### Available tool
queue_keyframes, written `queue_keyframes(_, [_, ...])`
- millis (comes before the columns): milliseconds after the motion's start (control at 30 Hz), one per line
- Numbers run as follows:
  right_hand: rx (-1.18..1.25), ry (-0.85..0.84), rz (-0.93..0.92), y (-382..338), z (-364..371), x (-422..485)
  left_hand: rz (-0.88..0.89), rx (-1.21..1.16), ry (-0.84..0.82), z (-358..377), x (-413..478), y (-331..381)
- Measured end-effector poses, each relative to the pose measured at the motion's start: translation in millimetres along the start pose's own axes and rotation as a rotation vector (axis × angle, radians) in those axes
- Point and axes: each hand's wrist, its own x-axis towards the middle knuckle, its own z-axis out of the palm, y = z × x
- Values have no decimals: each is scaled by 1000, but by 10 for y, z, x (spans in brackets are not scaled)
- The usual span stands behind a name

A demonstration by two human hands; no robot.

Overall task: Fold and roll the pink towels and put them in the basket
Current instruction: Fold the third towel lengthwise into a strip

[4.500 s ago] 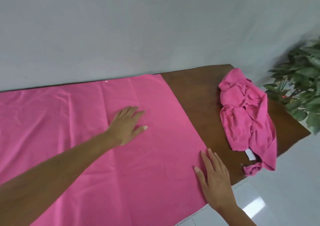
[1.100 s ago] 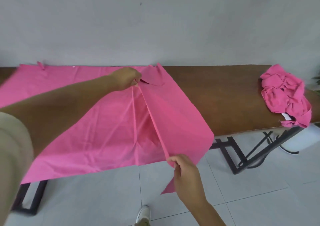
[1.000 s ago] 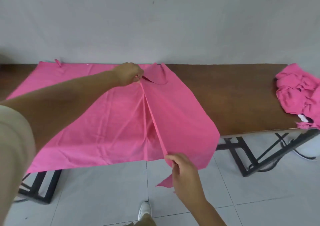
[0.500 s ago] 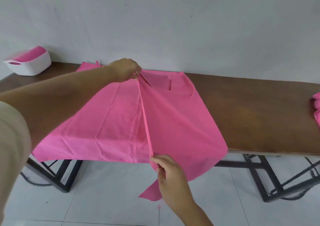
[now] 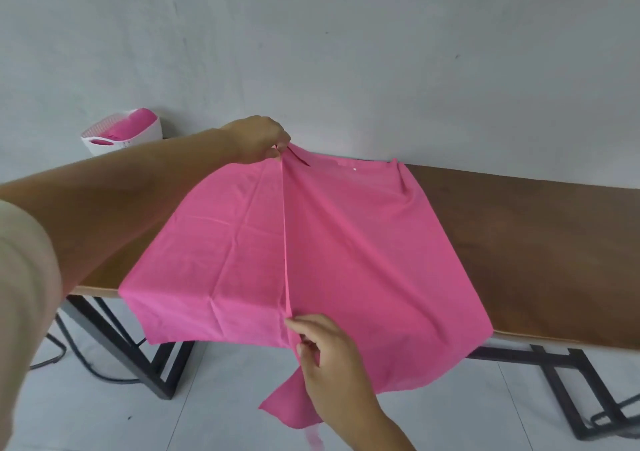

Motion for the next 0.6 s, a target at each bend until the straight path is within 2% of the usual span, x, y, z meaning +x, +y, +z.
queue_keyframes(600, [21,-57,20,-850,1685,751,2,-4,53,128,-1088,-1660])
